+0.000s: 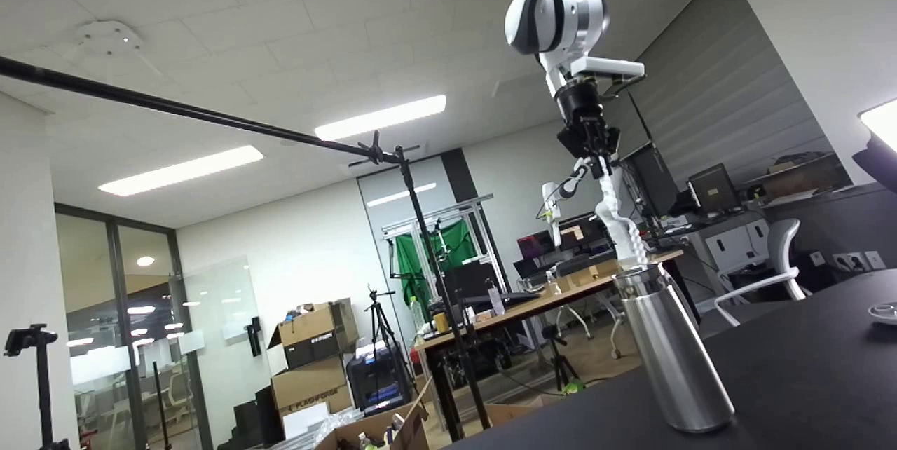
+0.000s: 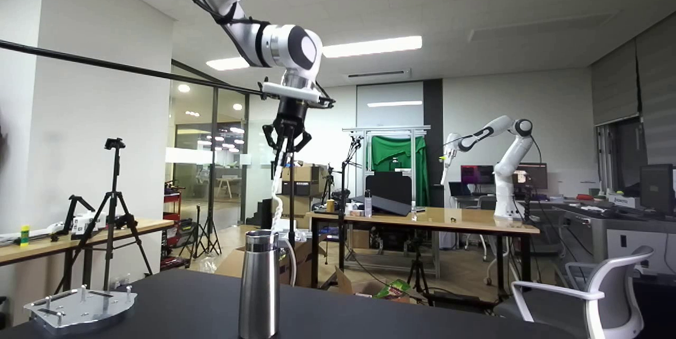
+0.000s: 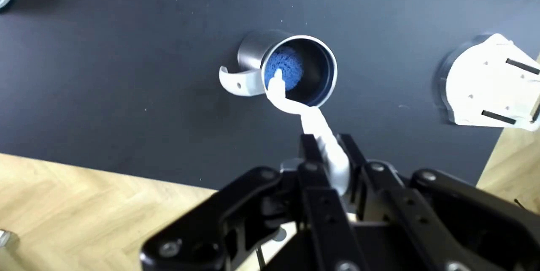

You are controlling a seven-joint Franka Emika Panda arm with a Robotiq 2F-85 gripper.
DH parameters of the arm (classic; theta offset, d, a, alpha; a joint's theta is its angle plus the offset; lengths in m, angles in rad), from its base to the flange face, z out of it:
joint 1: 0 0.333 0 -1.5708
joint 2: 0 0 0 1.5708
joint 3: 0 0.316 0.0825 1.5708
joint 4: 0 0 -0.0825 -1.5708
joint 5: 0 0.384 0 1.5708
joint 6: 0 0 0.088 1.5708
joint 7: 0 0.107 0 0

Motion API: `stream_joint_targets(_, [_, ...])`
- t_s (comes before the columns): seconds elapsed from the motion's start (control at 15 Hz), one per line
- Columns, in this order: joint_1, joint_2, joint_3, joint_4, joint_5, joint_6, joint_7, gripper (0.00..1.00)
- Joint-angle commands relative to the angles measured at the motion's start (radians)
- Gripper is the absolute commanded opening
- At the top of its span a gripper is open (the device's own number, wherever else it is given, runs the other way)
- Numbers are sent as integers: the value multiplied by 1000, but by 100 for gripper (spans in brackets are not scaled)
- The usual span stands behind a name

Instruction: Put the blue brush on the table in the flask, move the brush up and down four times, remove the brush and put it on the table

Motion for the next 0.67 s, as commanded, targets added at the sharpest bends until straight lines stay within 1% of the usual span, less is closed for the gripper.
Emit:
stream_joint_targets(0.0, [-12, 19, 14, -82, -8, 56, 3, 4])
stream_joint_targets(0.2, [-9, 16, 21, -94, -17, 67, -7, 4])
stream_joint_targets(0.6, [-2, -70, 42, 7, -48, -48, -67, 4])
